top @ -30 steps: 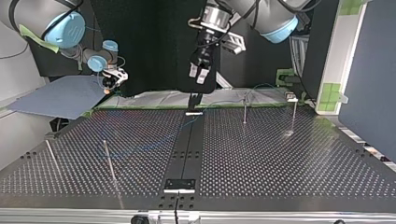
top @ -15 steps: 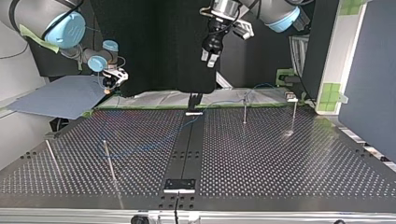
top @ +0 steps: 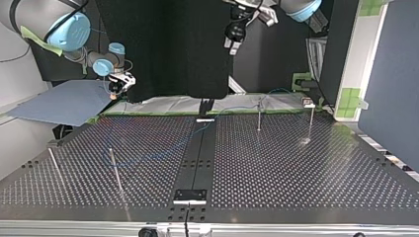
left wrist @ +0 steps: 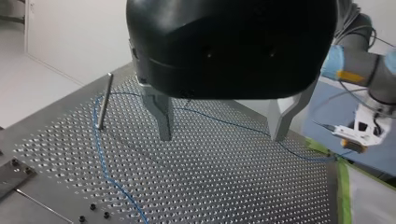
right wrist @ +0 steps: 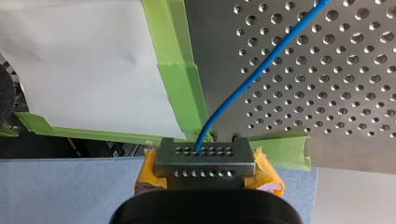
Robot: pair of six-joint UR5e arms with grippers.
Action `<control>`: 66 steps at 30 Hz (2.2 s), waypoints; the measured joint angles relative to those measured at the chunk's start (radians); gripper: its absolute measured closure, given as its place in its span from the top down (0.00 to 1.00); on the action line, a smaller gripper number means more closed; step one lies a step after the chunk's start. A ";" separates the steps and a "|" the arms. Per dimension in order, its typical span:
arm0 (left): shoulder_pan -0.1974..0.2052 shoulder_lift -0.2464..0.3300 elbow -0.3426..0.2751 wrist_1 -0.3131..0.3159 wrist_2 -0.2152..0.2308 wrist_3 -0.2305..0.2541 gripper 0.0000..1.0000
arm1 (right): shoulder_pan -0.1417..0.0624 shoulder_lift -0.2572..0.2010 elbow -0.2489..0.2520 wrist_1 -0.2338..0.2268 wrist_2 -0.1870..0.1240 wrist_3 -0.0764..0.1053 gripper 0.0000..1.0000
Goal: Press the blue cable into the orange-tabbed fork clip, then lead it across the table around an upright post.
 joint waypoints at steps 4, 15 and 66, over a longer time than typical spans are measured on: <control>0.003 0.000 -0.012 0.036 0.002 0.002 1.00 | 0.001 0.000 0.000 0.000 -0.003 0.000 0.00; 0.017 0.000 -0.013 0.145 0.024 -0.025 1.00 | 0.002 0.000 0.000 0.000 -0.004 0.000 0.00; 0.059 0.000 -0.014 0.256 -0.069 0.043 1.00 | 0.003 0.000 -0.008 0.014 -0.032 -0.017 0.00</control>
